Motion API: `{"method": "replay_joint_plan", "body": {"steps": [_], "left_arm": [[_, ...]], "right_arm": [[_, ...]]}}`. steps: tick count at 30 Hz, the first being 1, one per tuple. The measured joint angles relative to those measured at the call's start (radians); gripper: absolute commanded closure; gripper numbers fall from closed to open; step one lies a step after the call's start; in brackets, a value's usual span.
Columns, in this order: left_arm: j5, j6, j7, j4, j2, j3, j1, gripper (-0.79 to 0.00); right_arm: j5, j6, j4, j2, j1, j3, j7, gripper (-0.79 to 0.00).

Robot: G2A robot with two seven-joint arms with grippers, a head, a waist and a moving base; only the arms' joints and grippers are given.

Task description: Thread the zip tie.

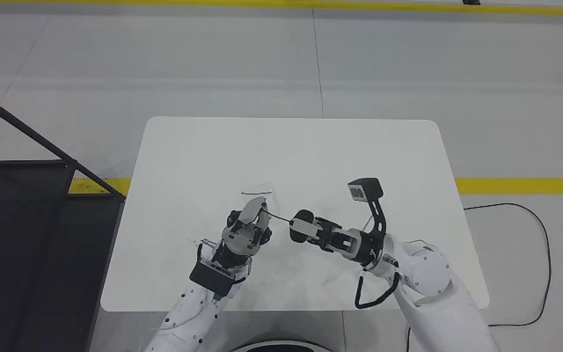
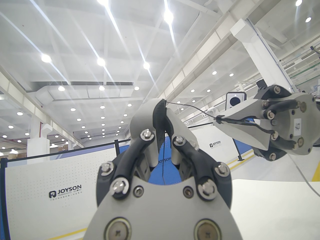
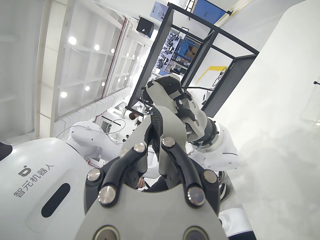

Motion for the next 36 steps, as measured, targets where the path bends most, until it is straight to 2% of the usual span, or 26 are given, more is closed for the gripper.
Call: {"method": "replay_joint_plan", "body": {"steps": [36], "left_arm": [[0.000, 0.000, 0.000, 0.000, 0.000, 0.000, 0.000, 0.000]], "right_arm": [[-0.043, 0.037, -0.014, -0.001, 0.036, -0.027, -0.006, 0.000]]}}
